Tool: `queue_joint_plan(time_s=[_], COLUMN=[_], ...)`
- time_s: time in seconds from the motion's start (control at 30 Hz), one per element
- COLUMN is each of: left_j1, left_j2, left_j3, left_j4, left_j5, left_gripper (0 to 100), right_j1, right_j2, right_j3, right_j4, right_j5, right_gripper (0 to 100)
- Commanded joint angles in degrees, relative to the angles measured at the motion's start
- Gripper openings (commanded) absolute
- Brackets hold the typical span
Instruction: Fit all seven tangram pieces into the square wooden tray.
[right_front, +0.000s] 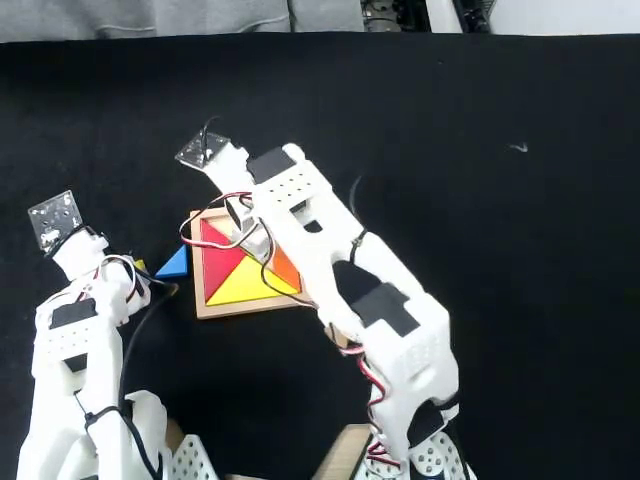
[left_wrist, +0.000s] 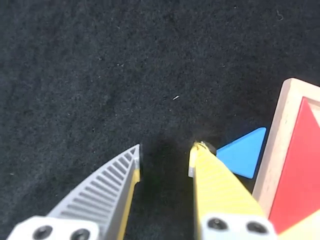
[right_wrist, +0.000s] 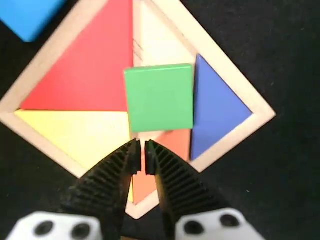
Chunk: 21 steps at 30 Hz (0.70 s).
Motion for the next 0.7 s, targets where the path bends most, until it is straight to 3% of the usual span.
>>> queue_joint_plan(time_s=[0.0,0.5,0.67], left_j1=[0.66,0.4,0.57], left_j2=[-1.05,-1.05,-1.05], left_j3=[-0.31,-0.4,-0.4], left_j4=[-0.79,-0.7,-0.7], left_j5=[-0.44,-0.44,-0.44], left_gripper=[17,17,17], right_j1=[1.05,2.29,5.01], right_j2=[1.54,4.7,3.38], right_j3=[-4.09,-15.69,-14.2], right_j4=[-1.05,8.53,3.87], right_j5=[0.7,0.7,0.18], right_gripper=[1.1,1.1,1.1])
